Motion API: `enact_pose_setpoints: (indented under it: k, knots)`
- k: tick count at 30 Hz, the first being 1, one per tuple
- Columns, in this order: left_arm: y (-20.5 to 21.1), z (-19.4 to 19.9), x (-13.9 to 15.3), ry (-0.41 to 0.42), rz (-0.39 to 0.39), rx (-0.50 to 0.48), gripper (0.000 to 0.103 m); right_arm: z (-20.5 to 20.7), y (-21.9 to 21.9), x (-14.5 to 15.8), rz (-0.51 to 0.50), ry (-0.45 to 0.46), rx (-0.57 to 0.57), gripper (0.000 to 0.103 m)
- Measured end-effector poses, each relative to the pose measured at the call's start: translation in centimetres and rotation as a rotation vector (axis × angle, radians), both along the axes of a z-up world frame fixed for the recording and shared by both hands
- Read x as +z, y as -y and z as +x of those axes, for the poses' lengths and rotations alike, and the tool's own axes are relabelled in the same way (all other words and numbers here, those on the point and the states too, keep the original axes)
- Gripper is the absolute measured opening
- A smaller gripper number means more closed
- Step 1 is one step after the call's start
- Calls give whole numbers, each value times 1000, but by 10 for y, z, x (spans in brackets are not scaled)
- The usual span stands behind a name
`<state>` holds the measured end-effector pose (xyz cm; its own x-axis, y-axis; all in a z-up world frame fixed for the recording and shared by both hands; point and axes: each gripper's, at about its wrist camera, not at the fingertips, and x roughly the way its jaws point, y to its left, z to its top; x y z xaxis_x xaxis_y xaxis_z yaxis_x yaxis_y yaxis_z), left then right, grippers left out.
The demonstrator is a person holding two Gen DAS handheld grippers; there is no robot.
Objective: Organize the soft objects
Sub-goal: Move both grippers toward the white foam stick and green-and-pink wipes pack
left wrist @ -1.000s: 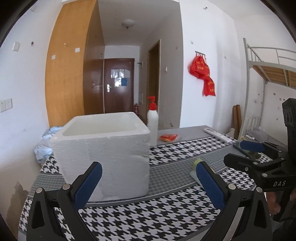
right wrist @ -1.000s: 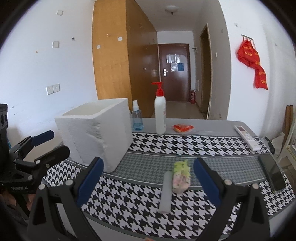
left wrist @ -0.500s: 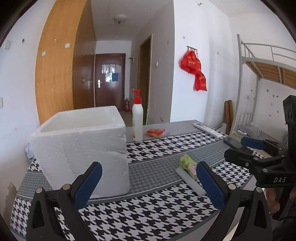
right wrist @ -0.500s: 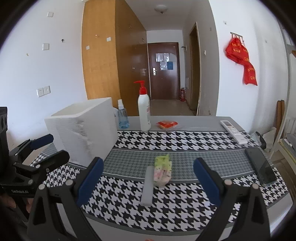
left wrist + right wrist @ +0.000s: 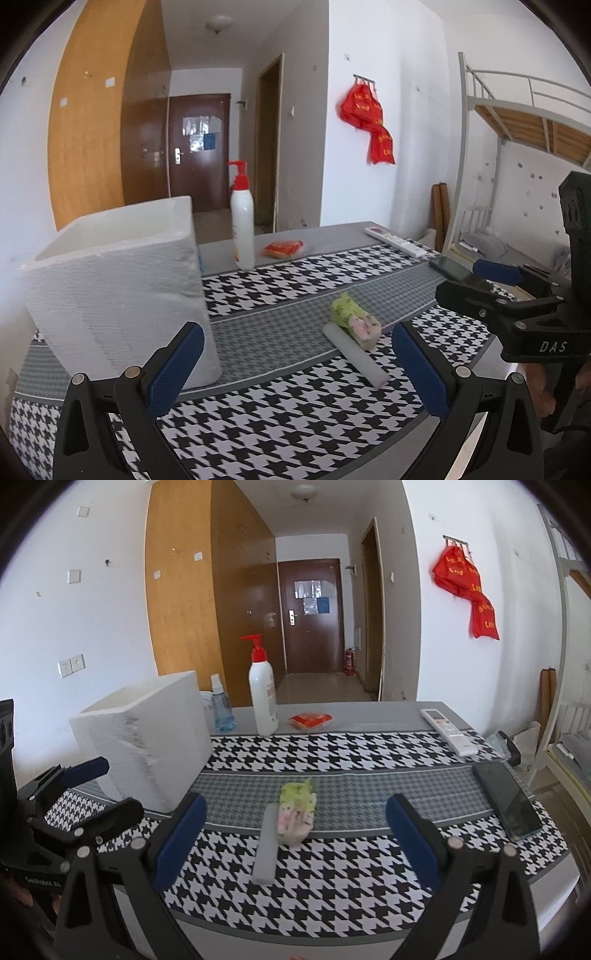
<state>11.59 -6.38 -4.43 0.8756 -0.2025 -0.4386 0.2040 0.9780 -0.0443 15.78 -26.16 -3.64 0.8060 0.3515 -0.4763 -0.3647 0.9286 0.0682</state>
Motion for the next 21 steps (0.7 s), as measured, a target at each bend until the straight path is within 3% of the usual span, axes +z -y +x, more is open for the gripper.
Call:
enact_pose_setpoints:
  k: [21]
  knots:
    - [33, 29, -27, -153, -19, -50, 102, 31, 25, -15, -5, -53, -45, 99]
